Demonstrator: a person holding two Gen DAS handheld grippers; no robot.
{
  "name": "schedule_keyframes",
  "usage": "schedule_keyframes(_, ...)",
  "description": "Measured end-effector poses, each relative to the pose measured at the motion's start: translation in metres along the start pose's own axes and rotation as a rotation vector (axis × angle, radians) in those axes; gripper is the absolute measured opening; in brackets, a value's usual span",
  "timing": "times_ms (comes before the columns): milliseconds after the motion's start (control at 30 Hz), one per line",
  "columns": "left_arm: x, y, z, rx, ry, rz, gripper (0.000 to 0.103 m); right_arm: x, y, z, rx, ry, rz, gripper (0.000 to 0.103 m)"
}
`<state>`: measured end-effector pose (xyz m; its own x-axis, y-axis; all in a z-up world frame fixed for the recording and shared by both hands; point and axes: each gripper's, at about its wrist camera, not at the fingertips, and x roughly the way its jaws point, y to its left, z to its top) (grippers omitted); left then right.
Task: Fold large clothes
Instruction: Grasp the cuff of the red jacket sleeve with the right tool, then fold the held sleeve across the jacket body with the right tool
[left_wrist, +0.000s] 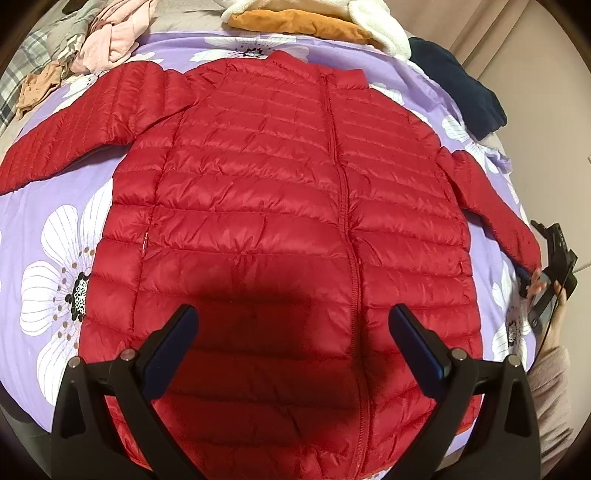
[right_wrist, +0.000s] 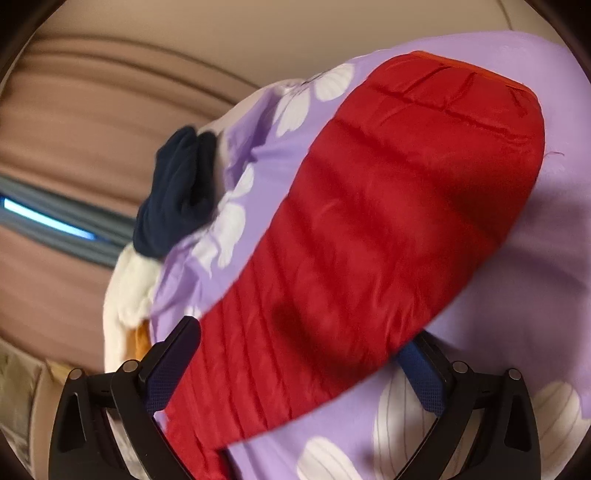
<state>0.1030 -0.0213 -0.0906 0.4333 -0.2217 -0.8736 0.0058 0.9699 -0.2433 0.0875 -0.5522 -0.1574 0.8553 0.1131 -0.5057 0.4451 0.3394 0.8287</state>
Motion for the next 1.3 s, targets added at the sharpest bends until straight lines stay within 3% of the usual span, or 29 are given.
schedule_keyframes(67,0.001,0.001,0.000,0.000,0.007,0.002,0.103,-0.002,-0.002,0.005,0.034,-0.021,-0.010,0.088)
schedule_keyframes(133,0.001,0.002,-0.001,0.000,0.009,0.005,0.103,-0.003,-0.007,0.009,0.061,-0.035,-0.039,0.049)
schedule_keyframes(200,-0.001,0.004,-0.001,0.000,0.006,0.008,0.103,-0.001,-0.017,0.012,0.113,-0.027,-0.068,0.028)
schedule_keyframes(300,-0.004,0.009,-0.002,-0.006,-0.001,0.013,0.103,-0.011,-0.021,0.011,0.127,-0.044,-0.066,0.016)
schedule_keyframes(400,-0.008,0.015,-0.003,-0.020,-0.009,0.012,0.103,-0.024,0.007,0.007,-0.028,-0.081,-0.112,0.012)
schedule_keyframes(467,-0.011,0.019,-0.004,-0.027,-0.011,0.013,0.103,-0.034,0.033,0.003,-0.090,-0.045,-0.115,0.011)
schedule_keyframes(600,-0.015,0.027,-0.006,-0.049,-0.018,0.000,0.103,-0.058,0.111,-0.014,-0.408,-0.099,-0.116,0.011)
schedule_keyframes(767,-0.021,0.038,-0.010,-0.080,-0.031,-0.027,0.103,-0.070,0.216,-0.072,-0.823,-0.133,-0.077,0.011)
schedule_keyframes(900,-0.026,0.050,-0.012,-0.107,-0.045,-0.038,0.103,-0.063,0.277,-0.142,-1.121,-0.085,-0.035,0.011)
schedule_keyframes(1000,-0.030,0.065,-0.014,-0.143,-0.055,-0.042,0.103,-0.045,0.298,-0.195,-1.284,-0.040,-0.004,0.011)
schedule_keyframes(1167,-0.033,0.091,-0.019,-0.205,-0.063,-0.030,0.103,-0.014,0.300,-0.288,-1.548,0.065,-0.004,0.011)
schedule_keyframes(1300,-0.031,0.110,-0.022,-0.254,-0.050,-0.023,0.103,0.022,0.285,-0.359,-1.754,0.145,-0.083,0.011)
